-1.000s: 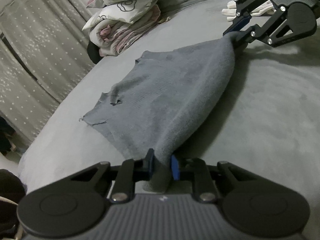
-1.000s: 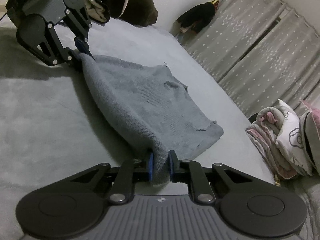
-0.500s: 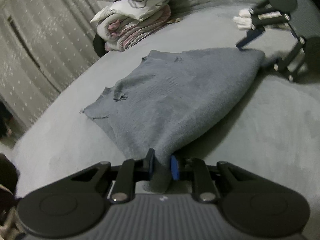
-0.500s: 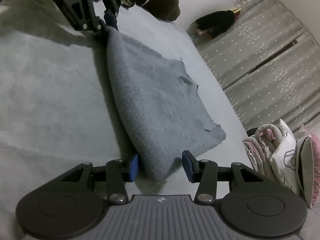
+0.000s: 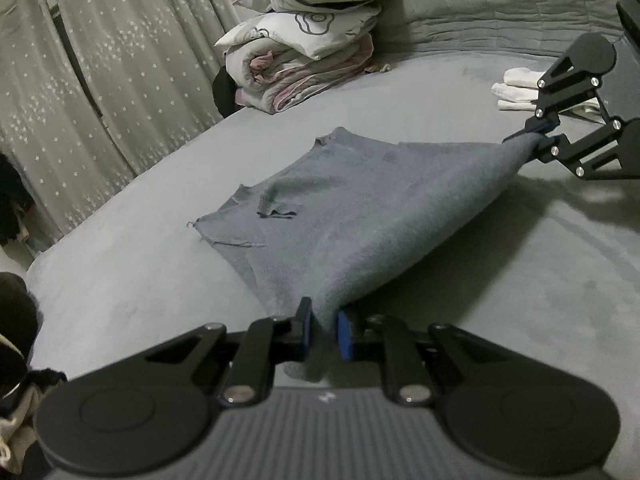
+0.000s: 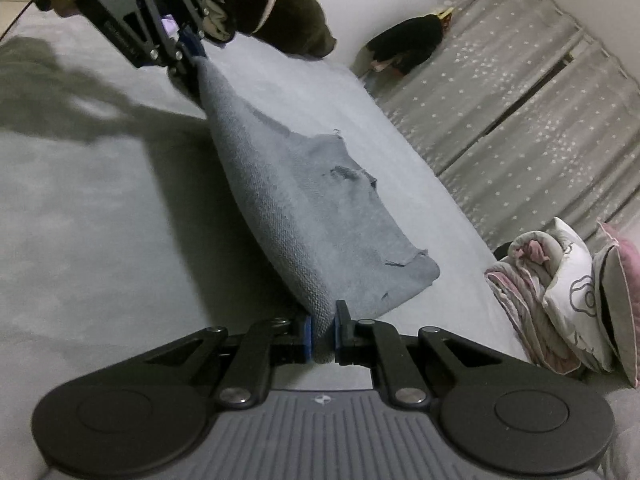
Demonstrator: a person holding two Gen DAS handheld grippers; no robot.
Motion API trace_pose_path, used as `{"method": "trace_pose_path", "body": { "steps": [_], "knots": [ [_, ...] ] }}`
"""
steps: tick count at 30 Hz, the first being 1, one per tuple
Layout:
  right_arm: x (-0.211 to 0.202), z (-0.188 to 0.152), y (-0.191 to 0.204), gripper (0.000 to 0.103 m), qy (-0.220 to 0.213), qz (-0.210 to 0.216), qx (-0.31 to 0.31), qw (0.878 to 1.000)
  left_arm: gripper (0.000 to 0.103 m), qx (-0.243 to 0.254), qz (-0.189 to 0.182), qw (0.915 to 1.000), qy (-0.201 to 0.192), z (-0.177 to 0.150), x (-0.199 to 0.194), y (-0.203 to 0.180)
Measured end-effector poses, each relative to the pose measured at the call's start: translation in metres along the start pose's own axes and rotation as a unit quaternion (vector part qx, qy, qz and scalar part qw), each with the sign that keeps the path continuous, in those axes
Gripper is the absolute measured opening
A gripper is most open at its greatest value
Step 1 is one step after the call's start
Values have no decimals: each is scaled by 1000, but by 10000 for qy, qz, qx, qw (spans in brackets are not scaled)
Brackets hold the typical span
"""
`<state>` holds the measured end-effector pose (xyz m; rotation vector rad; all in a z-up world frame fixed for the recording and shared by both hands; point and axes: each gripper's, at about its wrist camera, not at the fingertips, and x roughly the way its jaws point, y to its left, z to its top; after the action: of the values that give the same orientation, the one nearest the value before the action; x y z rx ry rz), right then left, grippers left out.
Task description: Fold clothes
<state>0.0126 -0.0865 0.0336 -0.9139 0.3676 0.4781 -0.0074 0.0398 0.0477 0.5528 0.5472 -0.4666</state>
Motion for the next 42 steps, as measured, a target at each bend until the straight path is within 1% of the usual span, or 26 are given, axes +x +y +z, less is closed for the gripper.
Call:
{"method": "trace_pose_path", "body": {
  "steps": [4, 7, 11, 14, 16, 18, 20, 22, 24, 29, 32, 35, 38, 42],
  "knots": [
    [-16, 0, -2, 9, -15, 154, -69, 9999, 12, 55, -162, 9998, -38, -4, -22, -6],
    [-33, -2, 0, 9, 8, 303, -140, 9994, 12, 1, -346, 9994, 1, -7, -40, -11],
    [-61, -6, 1, 9, 46, 555, -145, 9983, 12, 66, -540, 9985, -59, -11, -78, -25],
    [-86, -8, -9, 9, -118, 775, 155, 9968, 12, -150, -713, 9971, -239, -11, -106, -23],
    [-98, -8, -19, 9, -282, 864, 403, 9950, 12, -215, -725, 9965, -343, -11, -116, -22],
    [-98, -7, -23, 9, -358, 813, 528, 9947, 12, -215, -678, 9972, -221, -11, -108, -24],
    [-90, -6, -17, 9, -262, 781, 429, 9957, 12, -198, -634, 9978, -47, -11, -97, -28],
    [-81, -5, -9, 9, -133, 815, 312, 9961, 12, -196, -616, 9979, -14, -10, -93, -28],
    [-75, -5, -9, 9, -105, 812, 324, 9961, 12, -204, -596, 9980, 8, -7, -90, -28],
    [-71, -1, -35, 9, -367, 642, 884, 9933, 13, -499, -421, 9976, -220, 11, -89, -11],
    [-60, 9, -47, 9, -370, 424, 1071, 9927, 13, -598, -315, 9969, -397, 25, -84, -2],
    [-47, 21, -59, 9, -372, 192, 1196, 9919, 13, -726, -169, 9960, -494, 41, -74, 12],
    [-30, 35, -72, 9, -372, -38, 1299, 9908, 13, -1042, -11, 9936, -445, 57, -54, 33],
    [4, 51, -88, 9, -281, -173, 1539, 9875, 13, -1543, 23, 9877, -240, 68, -18, 63]
  ]
}}
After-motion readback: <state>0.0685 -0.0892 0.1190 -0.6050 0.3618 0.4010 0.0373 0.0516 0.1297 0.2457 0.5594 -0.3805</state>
